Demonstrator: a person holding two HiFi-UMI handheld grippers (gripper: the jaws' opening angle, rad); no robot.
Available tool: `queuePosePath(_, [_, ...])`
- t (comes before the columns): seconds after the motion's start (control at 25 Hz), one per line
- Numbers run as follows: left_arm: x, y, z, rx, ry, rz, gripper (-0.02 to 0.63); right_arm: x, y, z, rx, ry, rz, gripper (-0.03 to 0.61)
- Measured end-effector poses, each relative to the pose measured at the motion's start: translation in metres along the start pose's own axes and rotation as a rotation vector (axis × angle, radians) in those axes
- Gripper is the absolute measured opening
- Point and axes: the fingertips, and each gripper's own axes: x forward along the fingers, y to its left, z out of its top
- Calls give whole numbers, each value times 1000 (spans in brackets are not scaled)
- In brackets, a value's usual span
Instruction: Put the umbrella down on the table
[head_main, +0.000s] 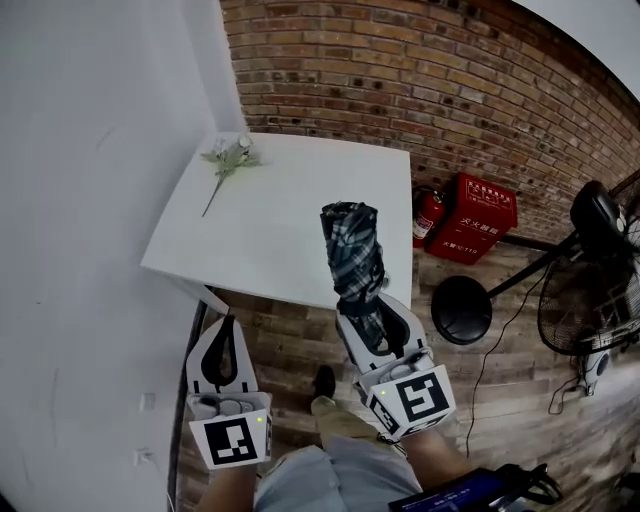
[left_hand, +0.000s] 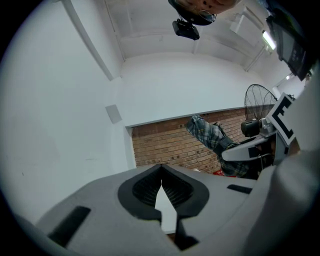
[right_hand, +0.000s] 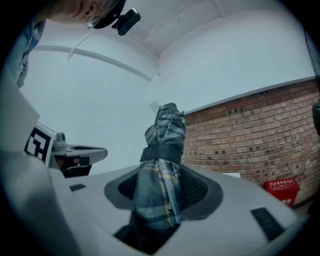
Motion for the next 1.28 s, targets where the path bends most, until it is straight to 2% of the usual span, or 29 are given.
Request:
queuePosePath(0.28, [77, 21, -8, -8, 22, -7, 9, 71, -35, -6, 16, 29, -7, 195])
queuePosePath(0.64, [145, 42, 3, -4, 24, -8, 9, 134, -74, 23, 15, 2, -31, 195])
queuePosePath(0.88, [155, 60, 2, -7, 30, 14, 9, 153, -77, 29, 1, 2, -28, 195])
queuePosePath(1.28, [225, 120, -10, -26, 13, -25, 9, 224, -84, 25, -22, 42, -101, 195])
